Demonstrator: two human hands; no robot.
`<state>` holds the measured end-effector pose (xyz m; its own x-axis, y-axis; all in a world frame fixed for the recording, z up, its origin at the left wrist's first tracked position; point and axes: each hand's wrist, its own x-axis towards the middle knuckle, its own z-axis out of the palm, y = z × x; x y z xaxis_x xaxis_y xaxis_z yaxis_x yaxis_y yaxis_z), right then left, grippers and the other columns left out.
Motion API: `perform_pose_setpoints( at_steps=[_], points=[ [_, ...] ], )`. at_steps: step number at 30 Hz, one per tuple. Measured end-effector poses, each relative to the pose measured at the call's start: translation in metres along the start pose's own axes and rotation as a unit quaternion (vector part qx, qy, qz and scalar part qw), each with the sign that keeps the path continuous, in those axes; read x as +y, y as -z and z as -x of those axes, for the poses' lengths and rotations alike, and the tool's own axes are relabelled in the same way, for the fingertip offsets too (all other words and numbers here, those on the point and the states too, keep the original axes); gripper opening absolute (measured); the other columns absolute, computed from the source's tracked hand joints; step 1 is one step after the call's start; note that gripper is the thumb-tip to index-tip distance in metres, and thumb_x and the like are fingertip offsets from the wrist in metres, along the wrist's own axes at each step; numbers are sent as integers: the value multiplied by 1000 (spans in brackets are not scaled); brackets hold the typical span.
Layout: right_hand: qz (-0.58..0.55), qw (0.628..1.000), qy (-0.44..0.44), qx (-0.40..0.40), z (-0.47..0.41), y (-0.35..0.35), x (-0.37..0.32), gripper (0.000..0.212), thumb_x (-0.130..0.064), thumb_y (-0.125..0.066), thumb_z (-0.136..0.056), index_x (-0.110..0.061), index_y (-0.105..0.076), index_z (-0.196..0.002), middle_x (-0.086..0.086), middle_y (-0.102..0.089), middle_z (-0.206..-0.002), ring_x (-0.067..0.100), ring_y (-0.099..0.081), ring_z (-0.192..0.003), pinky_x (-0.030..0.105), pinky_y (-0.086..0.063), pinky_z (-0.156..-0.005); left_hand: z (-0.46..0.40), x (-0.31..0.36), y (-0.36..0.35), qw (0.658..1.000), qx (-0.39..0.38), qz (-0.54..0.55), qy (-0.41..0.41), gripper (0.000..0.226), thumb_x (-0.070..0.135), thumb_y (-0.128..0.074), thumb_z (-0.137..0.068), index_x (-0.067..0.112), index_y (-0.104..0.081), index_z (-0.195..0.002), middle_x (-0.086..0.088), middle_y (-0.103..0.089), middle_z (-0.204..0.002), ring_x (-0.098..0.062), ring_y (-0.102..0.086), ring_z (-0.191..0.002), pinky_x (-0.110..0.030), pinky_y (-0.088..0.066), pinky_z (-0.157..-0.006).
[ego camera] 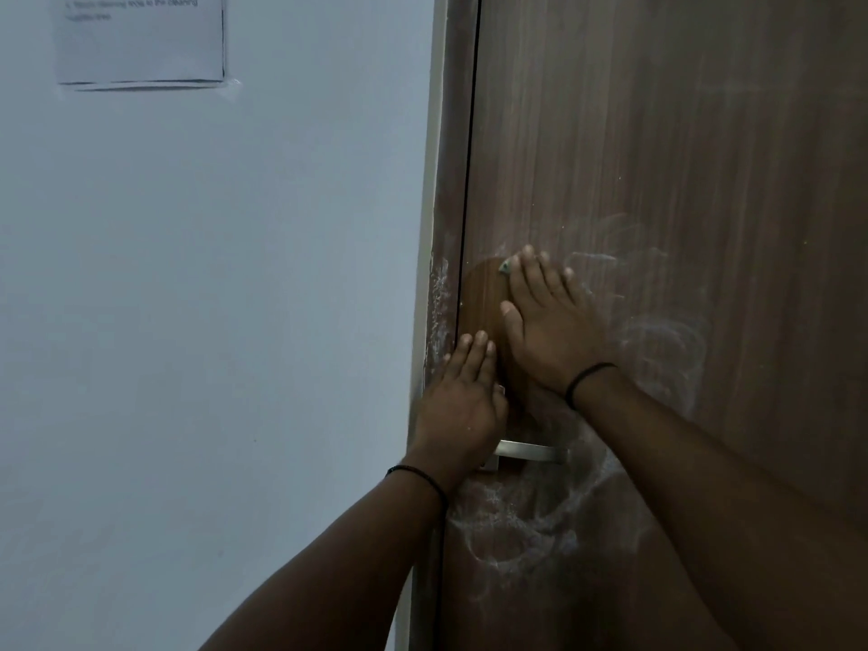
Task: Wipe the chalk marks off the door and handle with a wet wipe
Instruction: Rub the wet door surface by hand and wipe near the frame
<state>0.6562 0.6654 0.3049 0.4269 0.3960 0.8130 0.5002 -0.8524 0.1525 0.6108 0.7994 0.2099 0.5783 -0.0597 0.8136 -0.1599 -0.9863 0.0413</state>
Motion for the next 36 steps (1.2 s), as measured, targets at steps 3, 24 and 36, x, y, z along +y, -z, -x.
perform_pose_setpoints(
  at_steps=[3,24,36],
  points=[
    [-26,1000,1,1,-25,4,-17,62,-42,-13,-104,-14,3,-157,5,9,-165,18,12,-151,40,6,-124,0,4,2,1000,2,-8,4,58,34,-32,-103,15,-24,-156,-3,-16,-165,-19,-7,-154,-40,-14,-125],
    [4,999,34,-31,18,6,15,59,-37,-15,-104,-16,0,-157,2,7,-165,15,11,-152,40,5,-124,-15,20,25,1000,6,-9,28,56,34,-23,-107,11,-14,-158,-7,-10,-166,-19,-5,-154,-38,-7,-125],
    [-36,999,9,-16,9,7,4,61,-37,-19,-105,-13,1,-157,4,8,-165,17,12,-152,38,6,-124,-21,21,27,997,-30,-59,41,55,31,-25,-106,11,-16,-157,-8,-12,-166,-20,-7,-154,-38,-10,-124]
  ],
)
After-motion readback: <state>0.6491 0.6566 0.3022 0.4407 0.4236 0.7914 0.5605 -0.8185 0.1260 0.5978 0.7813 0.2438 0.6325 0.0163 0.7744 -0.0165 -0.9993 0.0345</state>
